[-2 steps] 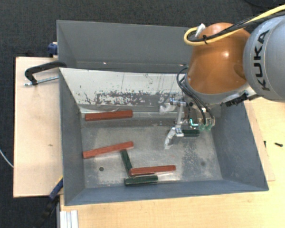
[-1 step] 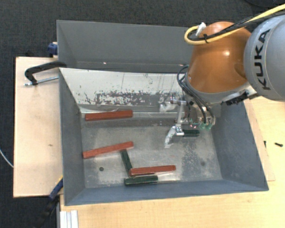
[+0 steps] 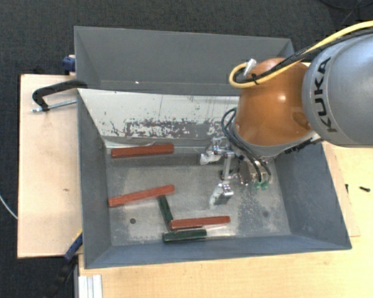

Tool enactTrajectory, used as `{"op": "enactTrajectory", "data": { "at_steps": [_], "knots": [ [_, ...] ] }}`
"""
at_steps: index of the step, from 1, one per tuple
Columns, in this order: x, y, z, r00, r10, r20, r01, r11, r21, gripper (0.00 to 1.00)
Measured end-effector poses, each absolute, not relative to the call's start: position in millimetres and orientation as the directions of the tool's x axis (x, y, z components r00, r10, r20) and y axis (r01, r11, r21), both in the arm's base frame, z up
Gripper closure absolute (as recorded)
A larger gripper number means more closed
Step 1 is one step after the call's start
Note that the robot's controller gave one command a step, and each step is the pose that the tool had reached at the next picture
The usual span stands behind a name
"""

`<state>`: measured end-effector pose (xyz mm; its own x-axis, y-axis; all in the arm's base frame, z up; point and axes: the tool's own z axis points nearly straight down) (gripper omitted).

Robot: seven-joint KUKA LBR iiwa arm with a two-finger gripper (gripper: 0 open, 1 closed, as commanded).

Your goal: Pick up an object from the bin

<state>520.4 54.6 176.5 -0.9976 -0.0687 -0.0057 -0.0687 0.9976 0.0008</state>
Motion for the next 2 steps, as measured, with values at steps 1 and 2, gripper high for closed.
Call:
{"op": "enactTrajectory", "data": {
  "at_steps": [1, 2],
  "knots": [
    [502.3, 59.8, 116.9, -0.976, -0.22, -0.004, -0.22, 0.976, 0.0, 0.0],
    [492.5, 23.7, 117.8, -0.982, -0.19, 0.003, -0.19, 0.982, 0.003, 0.0]
  ]
}}
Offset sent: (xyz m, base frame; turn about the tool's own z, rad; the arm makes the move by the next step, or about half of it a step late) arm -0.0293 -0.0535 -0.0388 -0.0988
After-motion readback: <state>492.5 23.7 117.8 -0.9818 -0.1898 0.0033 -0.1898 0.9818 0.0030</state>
